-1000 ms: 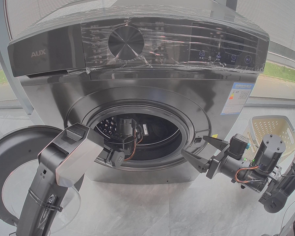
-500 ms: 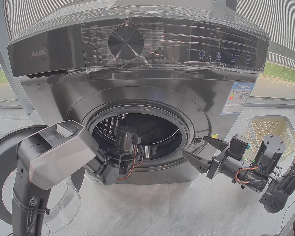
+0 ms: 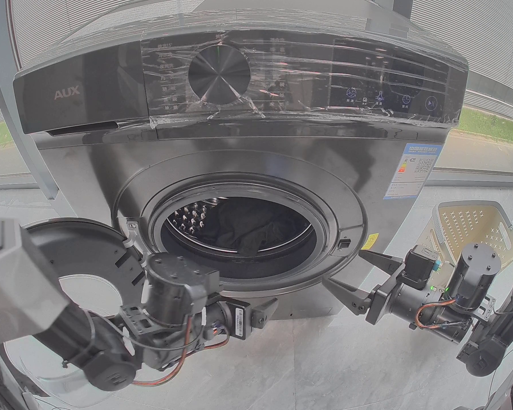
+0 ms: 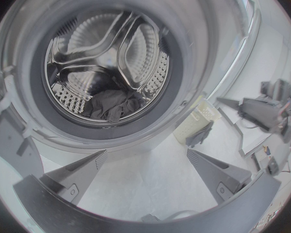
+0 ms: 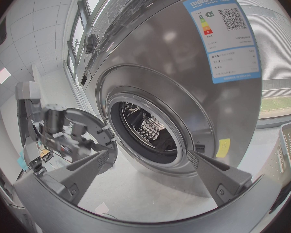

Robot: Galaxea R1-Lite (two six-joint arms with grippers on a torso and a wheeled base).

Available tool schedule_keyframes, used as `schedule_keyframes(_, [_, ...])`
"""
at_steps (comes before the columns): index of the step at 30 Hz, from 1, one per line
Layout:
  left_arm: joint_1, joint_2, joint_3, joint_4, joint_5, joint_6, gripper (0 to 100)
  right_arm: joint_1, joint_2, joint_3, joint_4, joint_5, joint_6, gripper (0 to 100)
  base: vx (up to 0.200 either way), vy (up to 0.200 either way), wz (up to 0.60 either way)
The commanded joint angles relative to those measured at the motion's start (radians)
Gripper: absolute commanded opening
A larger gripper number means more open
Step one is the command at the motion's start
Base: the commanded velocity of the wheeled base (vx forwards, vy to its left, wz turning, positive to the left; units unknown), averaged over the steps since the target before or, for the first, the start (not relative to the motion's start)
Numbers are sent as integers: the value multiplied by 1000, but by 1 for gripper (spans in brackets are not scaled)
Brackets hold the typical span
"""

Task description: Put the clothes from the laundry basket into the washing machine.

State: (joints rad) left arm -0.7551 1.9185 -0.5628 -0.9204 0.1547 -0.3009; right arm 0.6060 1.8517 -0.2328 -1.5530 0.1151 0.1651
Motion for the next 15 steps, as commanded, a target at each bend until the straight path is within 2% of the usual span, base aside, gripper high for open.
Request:
schedule_keyframes(1, [-47, -363, 204, -26, 8, -58, 100, -12, -71, 127, -9, -8, -6, 100, 0, 0, 0])
schedule_keyframes(3, [-30, -464, 248, -28, 17, -92, 100, -25, -124, 178, -9, -32, -1, 100, 0, 0, 0])
schedule_keyframes(4, [-21, -503, 268, -28, 19, -100, 100, -32, -143, 197, -7, -45, -1, 100, 0, 0, 0])
schedule_keyframes(7, [-1, -558, 297, -26, 20, -103, 100, -51, -175, 233, -7, -71, -3, 100, 0, 0, 0])
schedule_keyframes(9, [30, -607, 343, -26, 19, -98, 100, -64, -226, 233, -4, -118, 4, 100, 0, 0, 0])
schedule_keyframes(13, [34, -636, 417, -28, 17, -70, 100, -66, -266, 233, -2, -150, 1, 100, 0, 0, 0])
schedule_keyframes(14, [36, -650, 446, -29, 20, -46, 100, -66, -282, 233, -1, -172, -9, 100, 0, 0, 0])
schedule_keyframes(15, [39, -656, 454, -28, 20, -38, 100, -66, -287, 233, -1, -180, -10, 100, 0, 0, 0])
